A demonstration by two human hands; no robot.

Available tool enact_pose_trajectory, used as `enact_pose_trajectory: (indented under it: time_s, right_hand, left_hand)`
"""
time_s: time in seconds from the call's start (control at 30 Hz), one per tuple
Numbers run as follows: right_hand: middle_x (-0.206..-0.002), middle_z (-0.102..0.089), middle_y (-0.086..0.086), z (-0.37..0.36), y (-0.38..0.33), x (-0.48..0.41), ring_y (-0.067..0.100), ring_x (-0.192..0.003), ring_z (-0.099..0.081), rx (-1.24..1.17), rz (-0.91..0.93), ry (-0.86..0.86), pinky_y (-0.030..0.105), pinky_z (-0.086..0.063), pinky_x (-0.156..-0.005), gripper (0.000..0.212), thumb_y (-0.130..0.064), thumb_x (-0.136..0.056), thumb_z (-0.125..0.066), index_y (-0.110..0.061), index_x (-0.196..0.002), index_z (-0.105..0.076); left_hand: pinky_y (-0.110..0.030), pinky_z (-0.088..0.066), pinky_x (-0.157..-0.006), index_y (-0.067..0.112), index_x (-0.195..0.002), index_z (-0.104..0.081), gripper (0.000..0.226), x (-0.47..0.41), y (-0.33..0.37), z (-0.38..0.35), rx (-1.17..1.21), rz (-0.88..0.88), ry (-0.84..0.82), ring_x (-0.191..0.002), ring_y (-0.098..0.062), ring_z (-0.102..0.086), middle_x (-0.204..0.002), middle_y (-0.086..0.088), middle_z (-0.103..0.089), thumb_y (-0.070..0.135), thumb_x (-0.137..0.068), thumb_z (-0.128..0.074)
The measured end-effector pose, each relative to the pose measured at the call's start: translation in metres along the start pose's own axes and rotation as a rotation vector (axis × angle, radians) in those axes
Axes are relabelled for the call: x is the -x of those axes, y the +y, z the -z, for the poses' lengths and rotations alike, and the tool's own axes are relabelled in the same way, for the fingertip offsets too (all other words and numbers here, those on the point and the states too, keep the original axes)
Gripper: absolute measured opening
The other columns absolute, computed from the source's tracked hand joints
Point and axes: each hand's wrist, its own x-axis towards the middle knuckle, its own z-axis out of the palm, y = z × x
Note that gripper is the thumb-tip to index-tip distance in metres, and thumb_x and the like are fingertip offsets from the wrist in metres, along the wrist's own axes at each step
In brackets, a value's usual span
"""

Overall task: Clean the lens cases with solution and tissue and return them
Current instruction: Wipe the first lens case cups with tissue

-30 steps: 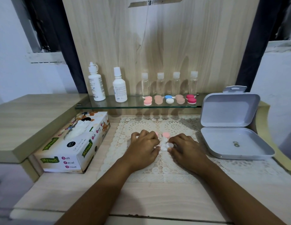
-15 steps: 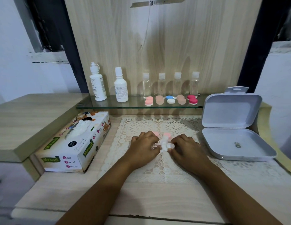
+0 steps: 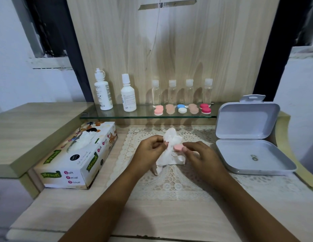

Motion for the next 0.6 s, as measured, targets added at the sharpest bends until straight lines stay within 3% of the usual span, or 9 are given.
enact_pose_trajectory:
  time_s: [0.13,0.3,0.37,0.43,0.47,0.53,0.6]
  right_hand:
    - [-0.096,-0.066,-0.017,0.007,-0.013,0.001,-0.011,-0.088,-0.059,-0.354,-0.059,0.037,0.005,-0.042,-0.069,0.013,-0.030,-0.089,-0.057,-0.031,-0.096,-0.067]
    - [-0.087,-0.068,-0.012,0.006,-0.011,-0.001,-0.005,-0.080,-0.061,-0.372,-0.060,0.016,0.005,-0.044,-0.068,0.009,-0.021,-0.087,-0.062,-0.019,-0.091,-0.069]
    - [-0.081,-0.067,-0.002,0.005,-0.008,-0.001,-0.001,-0.075,-0.060,-0.420,-0.106,0.012,0.015,-0.048,-0.071,0.010,-0.018,-0.088,-0.060,-0.011,-0.086,-0.067]
    - [-0.082,-0.062,0.012,0.006,-0.007,-0.002,0.015,-0.080,-0.059,-0.580,-0.197,0.029,0.034,-0.051,-0.077,0.013,-0.014,-0.090,-0.056,-0.007,-0.080,-0.058]
    - [-0.079,-0.057,0.013,0.009,-0.009,-0.003,0.021,-0.079,-0.056,-0.701,-0.251,0.059,0.037,-0.051,-0.074,0.016,-0.011,-0.091,-0.053,-0.007,-0.076,-0.053]
    - [-0.069,-0.048,0.005,0.014,-0.010,-0.005,0.017,-0.069,-0.049,-0.836,-0.324,0.150,0.029,-0.045,-0.060,0.021,-0.006,-0.092,-0.048,-0.012,-0.071,-0.046]
    - [-0.064,-0.046,0.000,0.018,-0.009,-0.004,0.011,-0.059,-0.044,-0.688,-0.302,0.253,0.018,-0.040,-0.047,0.019,-0.008,-0.091,-0.049,-0.013,-0.073,-0.047]
  left_hand:
    - [-0.022,-0.049,-0.068,0.016,-0.081,-0.067,0.015,0.002,0.001,-0.004,0.026,-0.019,-0.039,-0.069,-0.001,-0.062,-0.070,0.012,-0.067,0.004,-0.087,-0.060]
    - [-0.019,-0.047,-0.065,0.015,-0.082,-0.069,0.011,0.004,0.001,-0.006,-0.014,-0.054,-0.113,-0.073,-0.005,-0.062,-0.076,0.007,-0.067,0.006,-0.086,-0.063]
    - [-0.017,-0.047,-0.066,0.016,-0.083,-0.067,0.011,0.004,0.001,-0.008,-0.030,-0.055,-0.106,-0.075,-0.004,-0.062,-0.080,0.007,-0.066,0.006,-0.086,-0.063]
    - [-0.016,-0.048,-0.071,0.016,-0.088,-0.065,0.008,0.003,0.000,-0.008,-0.042,-0.066,-0.080,-0.080,-0.003,-0.062,-0.086,0.007,-0.065,0.008,-0.087,-0.062]
    - [-0.016,-0.049,-0.075,0.015,-0.091,-0.065,0.006,0.003,0.000,-0.007,-0.052,-0.073,-0.057,-0.084,-0.003,-0.062,-0.089,0.006,-0.065,0.011,-0.089,-0.060]
    - [-0.013,-0.046,-0.081,0.015,-0.098,-0.064,0.010,0.001,-0.003,-0.005,-0.157,-0.096,0.011,-0.089,-0.002,-0.060,-0.095,0.006,-0.064,0.017,-0.091,-0.057]
    - [-0.004,-0.040,-0.078,0.017,-0.104,-0.063,0.014,0.001,-0.007,-0.001,-0.334,-0.117,0.030,-0.091,0.003,-0.055,-0.102,0.007,-0.062,0.020,-0.093,-0.055]
